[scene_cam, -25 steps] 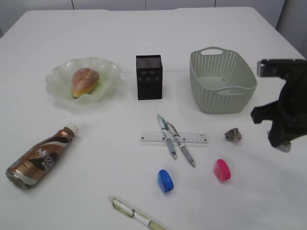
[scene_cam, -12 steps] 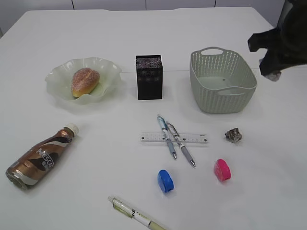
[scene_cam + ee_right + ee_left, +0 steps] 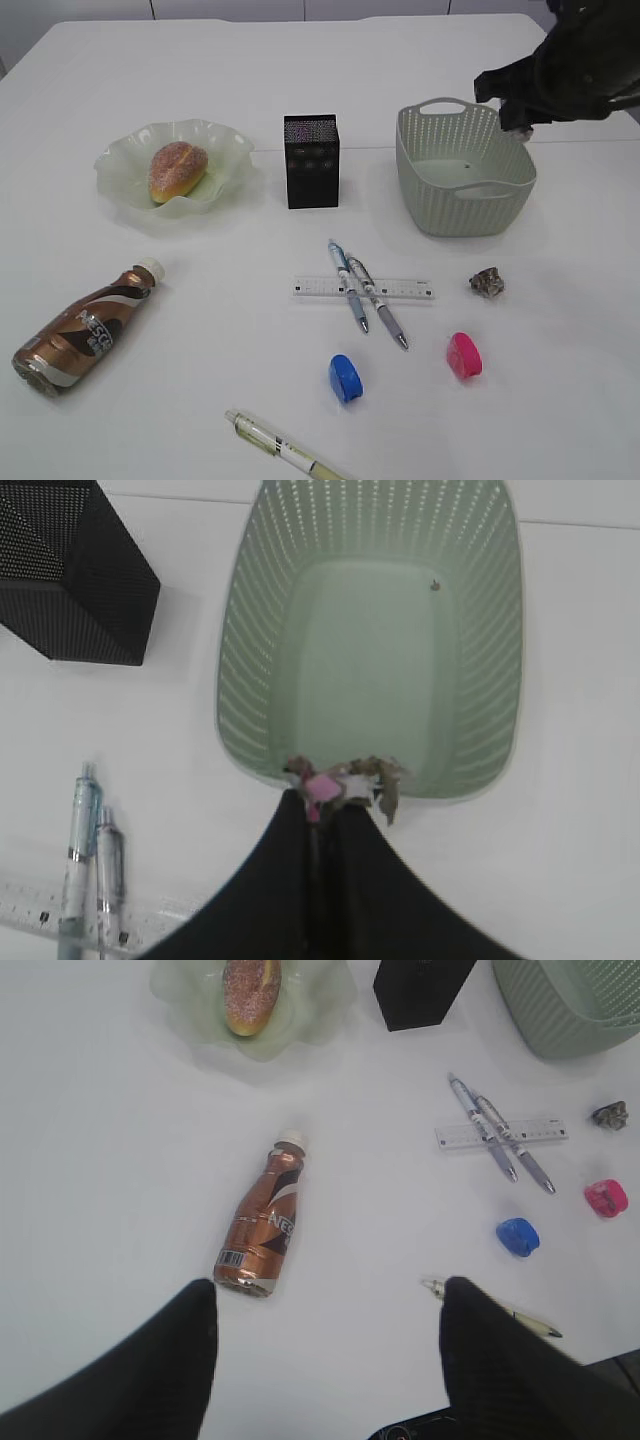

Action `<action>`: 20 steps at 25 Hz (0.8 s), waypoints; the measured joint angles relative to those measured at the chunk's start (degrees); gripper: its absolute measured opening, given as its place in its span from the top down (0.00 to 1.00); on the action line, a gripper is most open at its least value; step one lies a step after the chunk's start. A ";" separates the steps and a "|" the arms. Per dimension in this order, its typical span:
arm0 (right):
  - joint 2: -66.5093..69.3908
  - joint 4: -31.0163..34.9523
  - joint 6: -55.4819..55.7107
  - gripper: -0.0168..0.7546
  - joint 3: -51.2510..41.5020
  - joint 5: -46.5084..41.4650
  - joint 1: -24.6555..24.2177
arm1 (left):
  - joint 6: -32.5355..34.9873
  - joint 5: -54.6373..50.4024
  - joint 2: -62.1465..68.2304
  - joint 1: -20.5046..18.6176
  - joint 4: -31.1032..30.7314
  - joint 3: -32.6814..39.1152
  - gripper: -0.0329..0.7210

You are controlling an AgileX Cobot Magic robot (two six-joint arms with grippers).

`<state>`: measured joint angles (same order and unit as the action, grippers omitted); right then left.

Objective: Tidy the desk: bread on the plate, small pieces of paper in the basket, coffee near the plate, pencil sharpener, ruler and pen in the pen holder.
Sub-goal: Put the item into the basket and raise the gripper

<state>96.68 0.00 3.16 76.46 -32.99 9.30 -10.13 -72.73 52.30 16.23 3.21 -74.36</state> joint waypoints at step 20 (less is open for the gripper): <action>15.97 -4.51 -0.22 0.93 11.47 12.33 0.00 | 0.00 0.00 0.00 0.00 4.14 0.00 0.29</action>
<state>112.65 -4.51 2.95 87.93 -20.66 9.30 -10.13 -72.73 52.30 16.23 7.36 -74.36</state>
